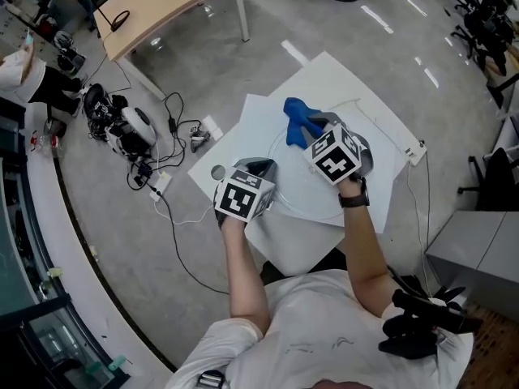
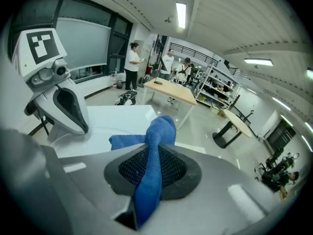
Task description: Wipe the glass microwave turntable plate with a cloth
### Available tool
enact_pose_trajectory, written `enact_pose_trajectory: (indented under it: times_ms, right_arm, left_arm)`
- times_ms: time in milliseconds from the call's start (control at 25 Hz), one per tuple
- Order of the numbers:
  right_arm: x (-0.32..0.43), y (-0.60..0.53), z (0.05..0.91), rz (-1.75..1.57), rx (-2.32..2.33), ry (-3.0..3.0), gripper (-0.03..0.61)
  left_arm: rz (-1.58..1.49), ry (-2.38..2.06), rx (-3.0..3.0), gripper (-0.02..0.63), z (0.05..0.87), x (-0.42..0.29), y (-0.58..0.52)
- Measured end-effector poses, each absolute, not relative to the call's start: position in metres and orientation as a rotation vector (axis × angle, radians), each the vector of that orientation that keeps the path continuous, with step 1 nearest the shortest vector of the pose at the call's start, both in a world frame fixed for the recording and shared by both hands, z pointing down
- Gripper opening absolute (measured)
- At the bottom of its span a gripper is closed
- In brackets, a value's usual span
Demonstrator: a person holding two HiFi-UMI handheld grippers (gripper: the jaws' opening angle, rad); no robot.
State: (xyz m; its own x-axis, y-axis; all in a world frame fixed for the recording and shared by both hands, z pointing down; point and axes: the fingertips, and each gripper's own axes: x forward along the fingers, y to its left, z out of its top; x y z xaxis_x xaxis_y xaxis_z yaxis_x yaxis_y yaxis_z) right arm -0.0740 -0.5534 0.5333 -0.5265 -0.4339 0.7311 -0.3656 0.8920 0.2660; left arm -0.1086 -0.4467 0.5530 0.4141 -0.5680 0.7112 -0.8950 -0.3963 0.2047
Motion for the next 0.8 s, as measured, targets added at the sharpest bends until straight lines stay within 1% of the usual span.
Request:
enact_pose_trajectory:
  times_ms: [240, 480, 600, 800]
  right_arm:
    - [0.003, -0.580, 0.530, -0.035, 0.735, -2.079, 0.055]
    - [0.071, -0.546, 0.534, 0.080, 0.795, -2.010, 0.055]
    - [0.090, -0.521, 0.532, 0.090, 0.788, -1.967, 0.055]
    - [0.097, -0.472, 0.530, 0.117, 0.711, -1.930, 0.057]
  left_arm:
    - [0.782, -1.292, 2.074, 0.000, 0.562, -0.124, -0.453]
    - [0.770, -1.249, 2.093, 0.000, 0.555, -0.116, -0.450]
    - [0.786, -1.252, 2.102, 0.000, 0.556, -0.116, -0.449]
    - [0.801, -1.223, 2.136, 0.000, 0.558, -0.111, -0.446]
